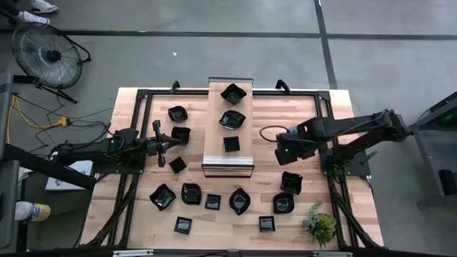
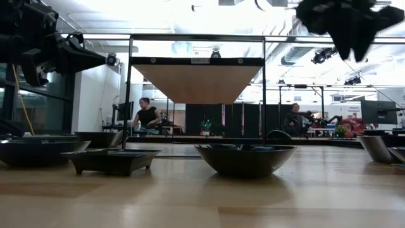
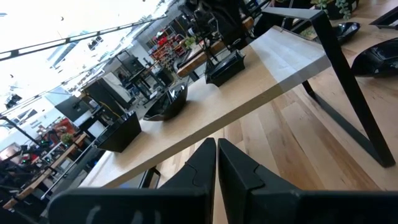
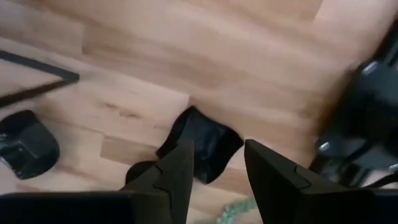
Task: Pick & Place Mini shaped plates
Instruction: Stack the distorted square plate on top of the stacked distorted square plates on the shelf
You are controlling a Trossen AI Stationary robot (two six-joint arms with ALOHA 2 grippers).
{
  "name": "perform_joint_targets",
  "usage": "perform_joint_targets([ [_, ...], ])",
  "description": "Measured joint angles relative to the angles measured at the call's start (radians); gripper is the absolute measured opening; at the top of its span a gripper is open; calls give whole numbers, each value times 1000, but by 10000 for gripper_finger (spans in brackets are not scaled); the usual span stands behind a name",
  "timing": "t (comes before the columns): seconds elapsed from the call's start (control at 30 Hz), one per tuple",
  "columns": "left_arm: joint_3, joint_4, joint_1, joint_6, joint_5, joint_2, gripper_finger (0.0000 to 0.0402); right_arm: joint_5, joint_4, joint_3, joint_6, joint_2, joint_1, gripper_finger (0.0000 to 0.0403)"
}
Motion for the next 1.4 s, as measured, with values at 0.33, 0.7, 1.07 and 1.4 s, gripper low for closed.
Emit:
perform_joint_targets([
  [0.33,0,0,0,0,0,0,12,-100,112,-272,234,-103,118,138],
  [0.7,0,0,0,0,0,0,12,-137,323,-395,454,-96,269,138],
  [1.07,0,0,0,0,0,0,12,-134,481,-500,566,-47,331,138],
  [1.4,0,0,0,0,0,0,12,-102,589,-573,570,-14,330,138],
])
